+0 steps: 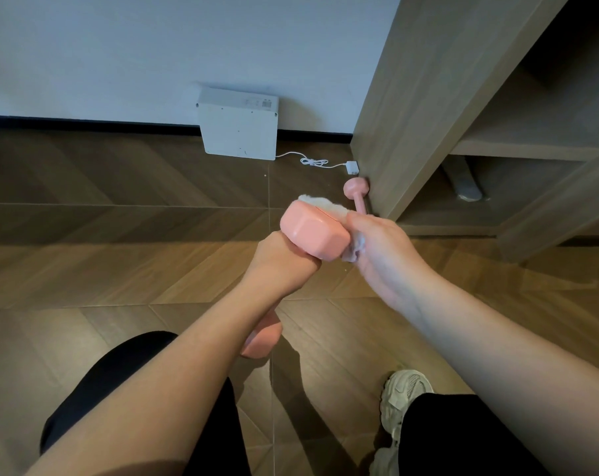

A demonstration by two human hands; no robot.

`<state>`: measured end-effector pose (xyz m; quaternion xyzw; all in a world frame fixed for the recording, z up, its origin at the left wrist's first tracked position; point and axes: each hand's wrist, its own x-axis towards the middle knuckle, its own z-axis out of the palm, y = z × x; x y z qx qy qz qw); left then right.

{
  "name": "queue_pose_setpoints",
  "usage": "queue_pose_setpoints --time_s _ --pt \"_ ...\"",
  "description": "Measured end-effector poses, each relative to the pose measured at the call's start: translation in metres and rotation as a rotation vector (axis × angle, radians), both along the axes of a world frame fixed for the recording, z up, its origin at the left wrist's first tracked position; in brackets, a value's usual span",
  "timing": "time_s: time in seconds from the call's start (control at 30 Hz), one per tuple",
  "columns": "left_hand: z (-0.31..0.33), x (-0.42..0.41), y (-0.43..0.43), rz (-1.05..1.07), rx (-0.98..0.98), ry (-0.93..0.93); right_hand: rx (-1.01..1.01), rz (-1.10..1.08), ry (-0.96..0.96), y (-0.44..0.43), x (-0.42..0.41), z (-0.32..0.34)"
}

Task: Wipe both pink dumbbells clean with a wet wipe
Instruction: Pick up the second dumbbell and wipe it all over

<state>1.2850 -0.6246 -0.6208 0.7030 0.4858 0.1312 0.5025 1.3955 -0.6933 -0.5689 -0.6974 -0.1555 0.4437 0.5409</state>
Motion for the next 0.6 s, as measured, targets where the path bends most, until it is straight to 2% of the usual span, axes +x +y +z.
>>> queue_pose_setpoints --time_s 0.2,0.43,0.47,0.53,0.6 --pt "-0.002 -0.001 0.007 0.178 -0.124 -0.032 0.067 -0.013 0.24 -0.008 0.002 0.006" --pt "0.005 -0.006 0.01 0.185 -0.299 -0.137 0.185 0.135 0.45 -0.012 0.019 0.01" --pt "0.006 -0.007 0.01 0.171 -0.327 -0.141 0.17 0.195 0.416 -0.013 0.021 0.011" --pt "0.007 -0.008 0.011 0.137 -0.376 -0.16 0.1 0.317 0.218 -0.013 0.024 0.01" --pt "0.007 -0.007 0.009 0.103 -0.403 -0.181 0.061 0.298 0.038 -0.013 0.025 0.007"
